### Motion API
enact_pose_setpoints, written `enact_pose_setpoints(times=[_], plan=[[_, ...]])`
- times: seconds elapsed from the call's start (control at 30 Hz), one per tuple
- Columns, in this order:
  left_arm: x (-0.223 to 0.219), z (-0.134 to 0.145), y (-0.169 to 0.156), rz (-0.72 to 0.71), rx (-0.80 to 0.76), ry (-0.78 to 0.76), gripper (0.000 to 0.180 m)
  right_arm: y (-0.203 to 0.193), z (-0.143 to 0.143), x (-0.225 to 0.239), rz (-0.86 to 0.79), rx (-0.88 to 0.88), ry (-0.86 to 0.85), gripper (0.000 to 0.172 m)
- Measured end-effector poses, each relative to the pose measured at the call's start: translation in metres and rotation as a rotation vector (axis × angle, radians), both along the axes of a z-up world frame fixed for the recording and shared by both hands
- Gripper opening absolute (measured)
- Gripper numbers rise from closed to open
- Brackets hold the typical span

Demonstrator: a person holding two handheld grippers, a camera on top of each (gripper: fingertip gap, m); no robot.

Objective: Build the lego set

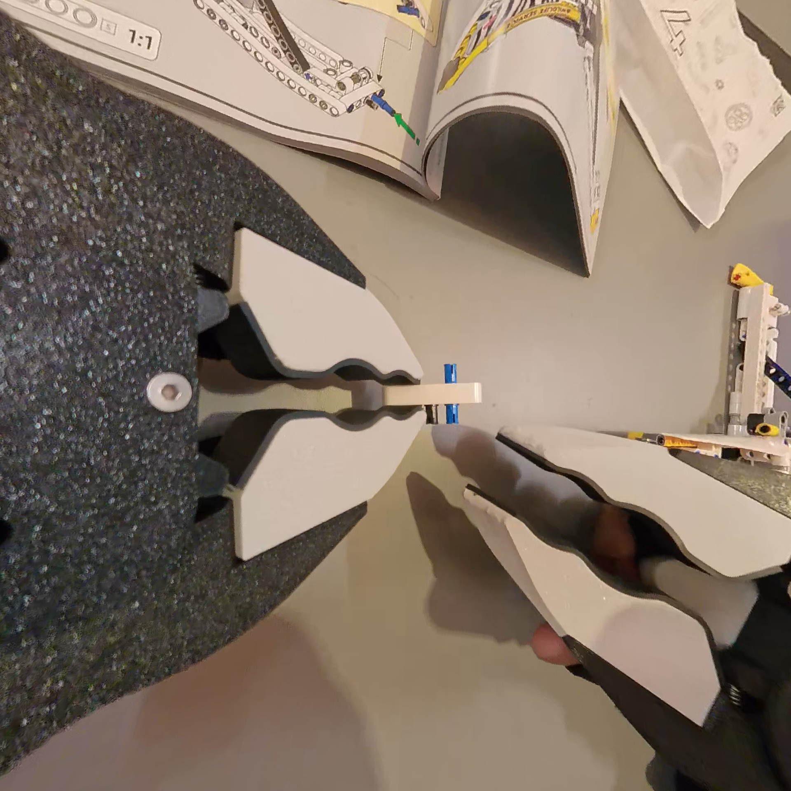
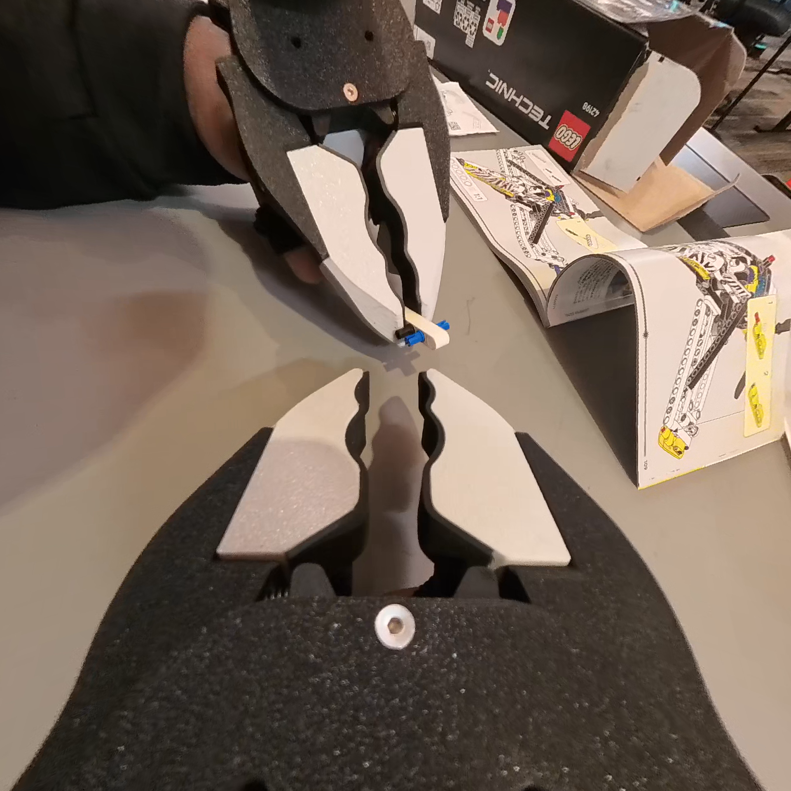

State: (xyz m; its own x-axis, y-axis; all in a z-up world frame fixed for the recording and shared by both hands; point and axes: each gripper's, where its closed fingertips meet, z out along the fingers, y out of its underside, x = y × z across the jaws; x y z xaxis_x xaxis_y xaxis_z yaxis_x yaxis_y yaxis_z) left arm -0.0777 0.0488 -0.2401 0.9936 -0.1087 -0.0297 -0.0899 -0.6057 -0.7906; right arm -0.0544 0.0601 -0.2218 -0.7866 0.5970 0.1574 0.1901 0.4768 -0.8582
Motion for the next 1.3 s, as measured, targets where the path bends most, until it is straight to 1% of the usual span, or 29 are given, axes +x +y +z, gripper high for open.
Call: enact_pose_setpoints(times=[0.23,1.3], plan=[[-0.0005,0.0002,-0.0006,0.002,0.004,-0.024,0.008,0.0021,-0.0003,-0.0025,-0.014,-0.021,-0.032,0.021],[0.0006,-0.0036,-0.0007,-0.005,-0.022,-0.004,0.008,0.0014,-0.0028,-0.0018,-0.013,-0.002,-0.034,0.021]])
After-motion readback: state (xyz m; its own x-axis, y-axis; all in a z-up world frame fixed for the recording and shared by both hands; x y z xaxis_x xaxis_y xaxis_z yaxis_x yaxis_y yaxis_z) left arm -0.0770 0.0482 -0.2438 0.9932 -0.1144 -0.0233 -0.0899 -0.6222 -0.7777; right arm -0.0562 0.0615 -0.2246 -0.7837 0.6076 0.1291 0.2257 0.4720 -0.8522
